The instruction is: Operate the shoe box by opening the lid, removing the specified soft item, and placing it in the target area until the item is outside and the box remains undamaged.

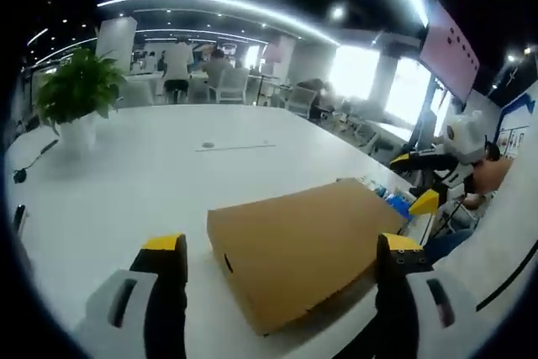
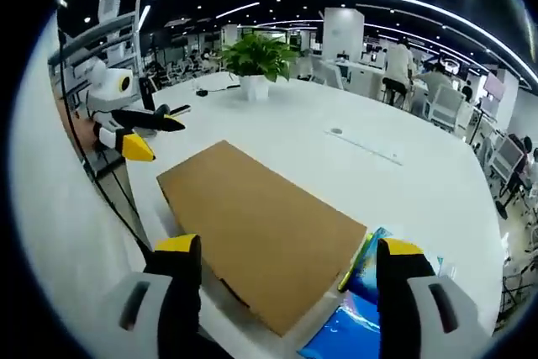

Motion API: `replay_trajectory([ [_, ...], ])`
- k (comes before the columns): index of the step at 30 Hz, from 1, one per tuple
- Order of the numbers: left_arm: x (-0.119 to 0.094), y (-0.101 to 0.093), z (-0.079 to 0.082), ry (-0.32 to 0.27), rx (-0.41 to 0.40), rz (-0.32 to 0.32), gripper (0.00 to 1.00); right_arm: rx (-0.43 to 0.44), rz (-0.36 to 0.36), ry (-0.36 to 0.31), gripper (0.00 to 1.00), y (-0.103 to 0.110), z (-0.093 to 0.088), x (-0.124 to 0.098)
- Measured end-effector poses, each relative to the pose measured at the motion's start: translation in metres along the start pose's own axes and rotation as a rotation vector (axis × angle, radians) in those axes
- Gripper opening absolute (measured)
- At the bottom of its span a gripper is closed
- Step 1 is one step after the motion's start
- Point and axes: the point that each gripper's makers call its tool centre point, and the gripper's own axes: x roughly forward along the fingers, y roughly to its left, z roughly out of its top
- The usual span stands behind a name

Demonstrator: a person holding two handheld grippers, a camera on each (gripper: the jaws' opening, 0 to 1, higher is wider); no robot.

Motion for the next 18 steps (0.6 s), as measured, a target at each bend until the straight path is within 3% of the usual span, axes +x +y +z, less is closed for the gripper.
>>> replay_trajectory([
  [1,-0.001,0.0,0.001,-0.008,0.004,0.006,0.93,-0.014,-0.035,-0.022,0.9,-0.006,0.003,-0.001],
  [2,-0.002,0.0,0.002,-0.019,0.005,0.01,0.93,-0.059,-0.099,-0.095,0.9,-0.018,0.013,-0.004],
  [6,-0.004,-0.003,0.007,-0.063,0.025,0.013,0.96,0.003,-0.116,-0.236,0.94,-0.02,0.031,-0.011],
  [10,-0.001,-0.003,0.005,-0.056,0.034,0.01,0.96,0.075,-0.094,-0.27,0.94,-0.015,0.035,-0.013],
  [12,-0.001,0.0,-0.004,0.02,0.005,0.036,0.96,0.056,-0.115,-0.271,0.95,-0.017,0.035,-0.014],
  [14,0.0,-0.004,0.007,-0.052,-0.012,0.012,0.96,0.057,-0.13,-0.274,0.96,-0.019,0.037,-0.015],
  [17,0.001,-0.004,0.013,-0.092,-0.005,0.013,0.98,0.08,-0.134,-0.281,0.95,-0.022,0.038,-0.012],
  [18,0.002,-0.004,0.022,-0.155,-0.022,0.003,0.99,0.081,-0.141,-0.262,0.95,-0.023,0.036,-0.009],
])
